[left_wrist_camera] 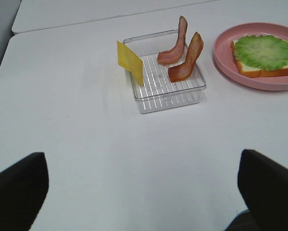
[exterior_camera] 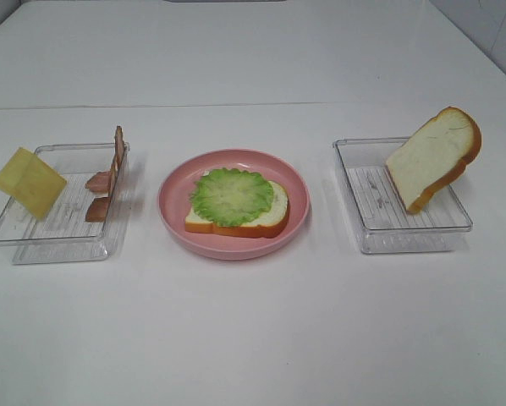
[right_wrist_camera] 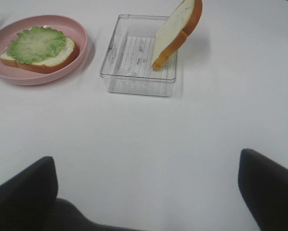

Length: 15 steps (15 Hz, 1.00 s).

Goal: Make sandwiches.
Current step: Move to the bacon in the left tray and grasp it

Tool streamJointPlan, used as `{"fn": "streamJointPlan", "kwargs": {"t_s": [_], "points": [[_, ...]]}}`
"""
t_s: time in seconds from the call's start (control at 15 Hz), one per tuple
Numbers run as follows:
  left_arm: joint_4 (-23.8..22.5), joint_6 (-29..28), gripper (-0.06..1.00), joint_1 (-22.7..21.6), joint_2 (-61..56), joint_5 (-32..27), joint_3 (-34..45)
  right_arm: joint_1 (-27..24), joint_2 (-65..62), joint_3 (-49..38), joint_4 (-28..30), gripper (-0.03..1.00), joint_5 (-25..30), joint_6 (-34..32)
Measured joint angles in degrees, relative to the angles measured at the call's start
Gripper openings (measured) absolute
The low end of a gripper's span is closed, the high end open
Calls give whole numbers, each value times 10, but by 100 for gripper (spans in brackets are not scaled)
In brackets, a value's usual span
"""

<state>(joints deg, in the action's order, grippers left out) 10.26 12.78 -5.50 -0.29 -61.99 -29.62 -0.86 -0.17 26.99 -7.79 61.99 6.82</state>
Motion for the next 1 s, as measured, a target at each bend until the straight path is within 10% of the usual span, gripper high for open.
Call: {"fn": "streamJointPlan", "kwargs": {"t_s": [1.0], "points": [[0, -10, 99, 0, 19, 1, 0, 0, 0, 0, -6, 98, 0, 0]]}}
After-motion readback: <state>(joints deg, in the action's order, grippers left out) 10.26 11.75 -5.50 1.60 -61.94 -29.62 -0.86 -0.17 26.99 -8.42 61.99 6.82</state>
